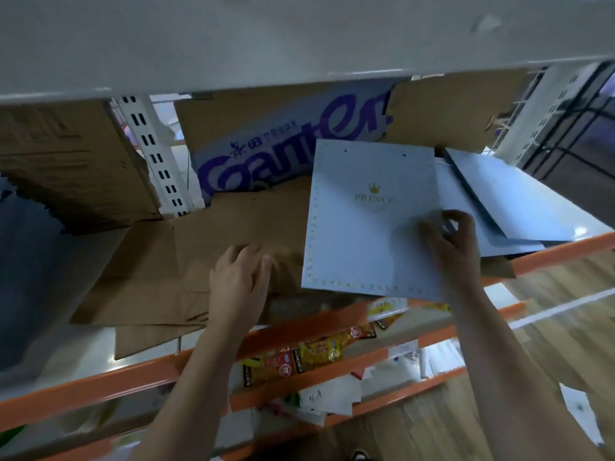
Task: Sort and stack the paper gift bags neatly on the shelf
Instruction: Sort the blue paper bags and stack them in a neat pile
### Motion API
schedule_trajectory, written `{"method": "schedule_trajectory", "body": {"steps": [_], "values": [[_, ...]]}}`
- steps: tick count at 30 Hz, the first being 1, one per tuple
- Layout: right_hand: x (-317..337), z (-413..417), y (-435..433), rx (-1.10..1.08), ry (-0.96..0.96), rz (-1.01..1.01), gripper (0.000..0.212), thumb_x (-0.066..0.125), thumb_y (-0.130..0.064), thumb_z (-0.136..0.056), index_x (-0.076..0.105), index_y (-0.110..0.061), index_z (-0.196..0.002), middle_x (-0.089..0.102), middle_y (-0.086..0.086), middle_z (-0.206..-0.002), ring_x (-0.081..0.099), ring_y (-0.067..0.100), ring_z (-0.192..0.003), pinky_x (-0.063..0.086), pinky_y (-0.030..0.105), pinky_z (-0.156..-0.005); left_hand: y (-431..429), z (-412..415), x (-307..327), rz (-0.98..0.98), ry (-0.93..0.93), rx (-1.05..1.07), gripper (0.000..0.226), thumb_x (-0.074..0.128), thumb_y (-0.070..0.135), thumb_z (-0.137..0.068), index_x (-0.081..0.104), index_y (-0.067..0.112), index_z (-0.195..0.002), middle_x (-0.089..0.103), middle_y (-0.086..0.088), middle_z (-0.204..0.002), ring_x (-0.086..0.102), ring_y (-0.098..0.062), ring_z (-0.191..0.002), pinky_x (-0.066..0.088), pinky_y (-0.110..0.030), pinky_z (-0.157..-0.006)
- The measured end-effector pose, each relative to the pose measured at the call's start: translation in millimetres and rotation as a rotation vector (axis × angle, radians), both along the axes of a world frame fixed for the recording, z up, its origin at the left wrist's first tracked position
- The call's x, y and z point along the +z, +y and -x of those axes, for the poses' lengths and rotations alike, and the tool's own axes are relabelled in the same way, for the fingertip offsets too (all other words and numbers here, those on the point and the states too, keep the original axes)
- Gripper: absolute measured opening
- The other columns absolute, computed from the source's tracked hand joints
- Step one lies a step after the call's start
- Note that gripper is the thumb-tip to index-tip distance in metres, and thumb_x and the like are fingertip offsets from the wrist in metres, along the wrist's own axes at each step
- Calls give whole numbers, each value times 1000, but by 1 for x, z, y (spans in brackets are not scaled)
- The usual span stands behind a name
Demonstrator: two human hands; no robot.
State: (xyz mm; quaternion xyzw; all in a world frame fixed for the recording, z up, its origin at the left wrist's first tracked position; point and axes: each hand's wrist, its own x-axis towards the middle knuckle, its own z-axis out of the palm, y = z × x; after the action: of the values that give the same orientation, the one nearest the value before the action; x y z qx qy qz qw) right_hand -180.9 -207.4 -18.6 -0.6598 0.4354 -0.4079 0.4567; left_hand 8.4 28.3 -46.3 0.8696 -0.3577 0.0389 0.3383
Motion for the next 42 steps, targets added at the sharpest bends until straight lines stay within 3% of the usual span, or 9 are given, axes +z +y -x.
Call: {"method": "schedule_trajectory", "body": {"steps": [3,11,15,19,22,26,33,38,42], "values": [[-4,22,-36,43,103,21,38,61,-27,-93,47,-17,-127,60,4,-102,59,21,-86,44,30,-70,-35,25,-3,21,-15,-50,40,44,35,-97,64,5,-113,62,-9,-109,58,-28,-97,50,-44,-81],[-19,50,-92,99,193,9,37,62,-27,-92,54,-16,-126,65,12,-115,63,26,-93,48,35,-77,-94,63,1,40,122,-28,29,55,24,-97,61,11,-121,65,-5,-108,60,-16,-92,44,-19,-69],[-25,51,-101,119,243,23,37,62,-31,-91,55,-17,-124,66,12,-111,63,28,-94,49,36,-77,-116,64,7,104,356,50,7,58,26,-94,60,20,-98,70,-8,-93,65,-23,-86,55,-38,-71],[-30,49,-103,163,260,20,38,60,-29,-93,55,-14,-127,66,14,-113,62,25,-89,44,28,-68,-129,56,3,143,542,123,38,64,36,-90,64,-2,-90,68,-20,-85,64,-36,-79,46,-34,-60],[-32,49,-104,178,268,19,39,59,-30,-94,53,-13,-130,66,14,-115,60,21,-85,39,20,-57,-133,57,4,190,623,92,38,62,38,-91,64,1,-87,69,-18,-81,66,-36,-74,55,-38,-60],[-26,47,-108,197,273,50,41,58,-33,-94,53,-15,-131,66,13,-115,60,20,-85,39,19,-57,-131,58,17,306,547,210,16,48,29,-98,51,17,-89,51,4,-68,45,-8,-53,36,-20,-43],[-17,10,-83,287,254,127,48,57,-39,-94,51,-14,-134,64,7,-115,62,22,-93,51,34,-73,-68,34,31,322,244,360,17,44,26,-101,49,11,-99,54,6,-76,51,-13,-65,38,-28,-49],[-16,-31,-31,370,238,110,42,59,-40,-92,56,-18,-128,62,-1,-77,54,11,-58,35,22,-45,-6,16,24,323,209,444,21,49,30,-99,53,12,-110,58,4,-87,55,-13,-73,42,-28,-54],[-12,-59,16,377,245,94,35,56,-34,-95,54,-20,-127,55,-12,-75,53,7,-62,38,23,-48,47,-4,20,367,178,447,22,50,33,-98,52,18,-114,60,5,-96,62,-19,-87,54,-38,-67]]}}
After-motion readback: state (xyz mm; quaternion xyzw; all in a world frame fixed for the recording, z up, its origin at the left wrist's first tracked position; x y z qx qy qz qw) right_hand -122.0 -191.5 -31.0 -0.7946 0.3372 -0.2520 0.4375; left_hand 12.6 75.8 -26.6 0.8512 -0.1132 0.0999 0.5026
